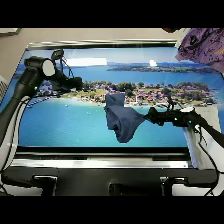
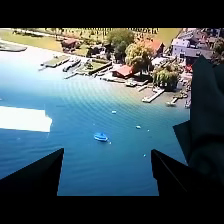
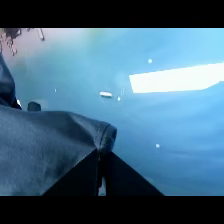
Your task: Fold the clothes and pants, and hang the long-sleeved shirts on hangers.
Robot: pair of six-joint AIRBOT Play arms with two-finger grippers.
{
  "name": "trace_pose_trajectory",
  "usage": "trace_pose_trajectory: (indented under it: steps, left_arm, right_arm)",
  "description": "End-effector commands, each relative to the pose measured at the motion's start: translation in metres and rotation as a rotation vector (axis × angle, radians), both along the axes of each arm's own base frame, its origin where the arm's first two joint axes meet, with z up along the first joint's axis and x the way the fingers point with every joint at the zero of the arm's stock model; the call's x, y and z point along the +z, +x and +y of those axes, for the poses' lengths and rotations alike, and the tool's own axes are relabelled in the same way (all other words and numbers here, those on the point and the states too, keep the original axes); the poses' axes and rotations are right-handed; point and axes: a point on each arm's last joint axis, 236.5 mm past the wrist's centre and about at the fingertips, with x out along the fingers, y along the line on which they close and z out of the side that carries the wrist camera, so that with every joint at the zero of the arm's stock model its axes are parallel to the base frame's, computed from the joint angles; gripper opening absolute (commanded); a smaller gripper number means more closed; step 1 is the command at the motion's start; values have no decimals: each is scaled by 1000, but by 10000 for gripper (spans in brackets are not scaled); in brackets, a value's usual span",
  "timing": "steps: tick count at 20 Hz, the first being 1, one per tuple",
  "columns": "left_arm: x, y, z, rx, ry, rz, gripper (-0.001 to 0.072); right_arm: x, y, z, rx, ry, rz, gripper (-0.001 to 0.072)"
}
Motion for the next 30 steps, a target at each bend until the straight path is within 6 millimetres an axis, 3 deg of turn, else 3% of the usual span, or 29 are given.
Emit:
trace_pose_trajectory:
  steps: [1, 5, 8, 15, 23, 24, 25, 26, 27, 28, 30]
  left_arm:
    - [-31, 5, -27, -6, -97, 57, 611]
    - [-66, 18, -90, -100, -330, 80, 611]
    - [-87, 26, -117, -132, -442, 83, 610]
    - [-114, 40, -141, -116, -558, 71, 610]
    - [-136, 33, -150, -109, -563, 116, 587]
    - [-138, 32, -152, -112, -562, 121, 551]
    - [-139, 31, -153, -115, -562, 123, 411]
    - [-139, 30, -155, -118, -561, 125, 365]
    - [-139, 30, -155, -119, -560, 123, 259]
    - [-138, 31, -154, -118, -562, 120, 11]
    - [-127, 41, -151, -123, -566, 89, 18]
  right_arm:
    - [4, -3, 6, 28, 23, -10, 31]
    - [8, -5, 8, 26, 39, 6, 30]
    - [17, -8, 8, 30, 34, 2, 30]
    - [31, -10, 4, 25, 9, -9, 30]
    - [49, -12, 7, 41, 16, -41, 30]
    - [51, -12, 7, 41, 15, -47, 30]
    - [54, -12, 7, 39, 17, -48, 30]
    - [55, -12, 8, 40, 19, -50, 30]
    - [57, -13, 9, 44, 21, -52, 30]
    - [59, -14, 9, 45, 25, -51, 30]
    - [65, -13, 9, 44, 23, -65, 30]
